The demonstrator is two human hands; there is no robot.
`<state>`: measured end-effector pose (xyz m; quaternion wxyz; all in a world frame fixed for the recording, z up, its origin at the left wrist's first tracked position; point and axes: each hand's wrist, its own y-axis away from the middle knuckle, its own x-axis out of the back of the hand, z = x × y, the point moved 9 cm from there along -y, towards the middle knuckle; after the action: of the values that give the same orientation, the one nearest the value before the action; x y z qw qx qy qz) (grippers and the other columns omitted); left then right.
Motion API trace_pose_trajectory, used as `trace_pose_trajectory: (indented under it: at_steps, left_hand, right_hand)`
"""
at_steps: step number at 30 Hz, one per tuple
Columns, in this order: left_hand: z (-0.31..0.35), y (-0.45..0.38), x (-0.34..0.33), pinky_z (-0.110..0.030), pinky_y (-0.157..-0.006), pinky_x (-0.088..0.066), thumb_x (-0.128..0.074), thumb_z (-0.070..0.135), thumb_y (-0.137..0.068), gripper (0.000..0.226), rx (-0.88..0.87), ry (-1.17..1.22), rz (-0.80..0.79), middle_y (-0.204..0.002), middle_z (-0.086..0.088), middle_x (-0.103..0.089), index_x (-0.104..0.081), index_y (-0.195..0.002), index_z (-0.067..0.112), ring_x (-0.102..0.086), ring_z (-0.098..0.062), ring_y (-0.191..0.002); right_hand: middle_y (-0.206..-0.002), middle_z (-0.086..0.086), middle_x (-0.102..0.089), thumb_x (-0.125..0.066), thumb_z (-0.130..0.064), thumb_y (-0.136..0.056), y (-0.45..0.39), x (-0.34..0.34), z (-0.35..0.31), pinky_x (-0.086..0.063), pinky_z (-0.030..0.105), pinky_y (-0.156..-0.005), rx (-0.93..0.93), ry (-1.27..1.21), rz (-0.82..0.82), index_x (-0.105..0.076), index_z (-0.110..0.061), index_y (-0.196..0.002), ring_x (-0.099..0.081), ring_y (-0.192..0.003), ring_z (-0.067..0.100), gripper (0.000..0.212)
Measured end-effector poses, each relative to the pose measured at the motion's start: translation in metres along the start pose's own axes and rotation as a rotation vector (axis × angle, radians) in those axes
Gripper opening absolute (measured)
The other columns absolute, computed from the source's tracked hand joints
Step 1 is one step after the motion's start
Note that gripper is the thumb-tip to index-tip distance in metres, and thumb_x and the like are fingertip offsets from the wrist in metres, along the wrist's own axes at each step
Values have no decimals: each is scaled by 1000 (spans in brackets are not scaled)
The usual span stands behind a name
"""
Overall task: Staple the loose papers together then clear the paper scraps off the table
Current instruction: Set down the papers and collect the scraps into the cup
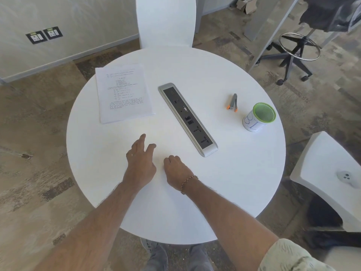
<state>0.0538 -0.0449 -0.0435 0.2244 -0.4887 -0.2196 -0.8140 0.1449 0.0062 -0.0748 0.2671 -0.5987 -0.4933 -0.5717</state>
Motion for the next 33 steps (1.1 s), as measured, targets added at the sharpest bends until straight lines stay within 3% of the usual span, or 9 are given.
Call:
trace_pose_trajectory:
  at_steps: [4,7,12,15,19,26,33]
  left_hand:
    - [5,-1,2,-54,-111,-28,-49,-13,-76,64,-8,1,6,-163,-18,-20,-55,-136,10,-22,-36,-147]
    - [9,-3,4,-55,-111,-28,-49,-13,-76,64,-18,-1,18,-163,-18,-21,-55,-136,10,-23,-36,-146]
    - [21,-11,6,-56,-112,-27,-48,-12,-78,63,-41,-5,35,-163,-18,-21,-55,-136,11,-22,-36,-147]
    - [36,-18,5,-55,-112,-27,-48,-13,-78,63,-65,-5,42,-163,-19,-22,-55,-136,10,-22,-36,-147]
    - [56,-27,2,-56,-110,-30,-49,-14,-77,63,-91,-5,48,-161,-20,-24,-57,-134,9,-26,-37,-145]
    - [106,-51,-11,-59,-101,-41,-57,-7,-82,49,-165,0,64,-155,-22,-36,-61,-127,10,-37,-40,-137]
    - [165,-73,-16,-58,-104,-40,-58,2,-87,37,-229,39,102,-154,-17,-39,-61,-122,12,-33,-33,-140]
  right_hand:
    - [-105,16,-50,-43,13,-79,-2,-5,8,-33,30,-66,-92,-148,-41,-49,-2,-106,-43,-92,27,32]
    - [-95,12,-45,-42,13,-80,0,-4,20,-28,28,-68,-162,-254,-20,-49,-3,-104,-36,-85,23,29]
    - [-102,14,-54,-41,4,-91,5,7,45,-34,27,-72,-239,-438,51,-51,-2,-102,-42,-86,22,16]
    - [-100,11,-55,-41,2,-91,8,22,63,-45,33,-76,-273,-505,108,-52,-5,-97,-50,-90,25,15]
    - [-99,9,-55,-40,1,-91,12,44,91,-48,34,-77,-323,-558,167,-51,-9,-91,-53,-88,24,14]
    - [-93,10,-56,-41,-3,-92,30,91,165,-39,29,-68,-432,-566,276,-51,-8,-84,-52,-84,26,14]
    - [-98,17,-53,-40,14,-86,52,139,233,-31,26,-71,-487,-513,432,-55,4,-94,-46,-88,28,20]
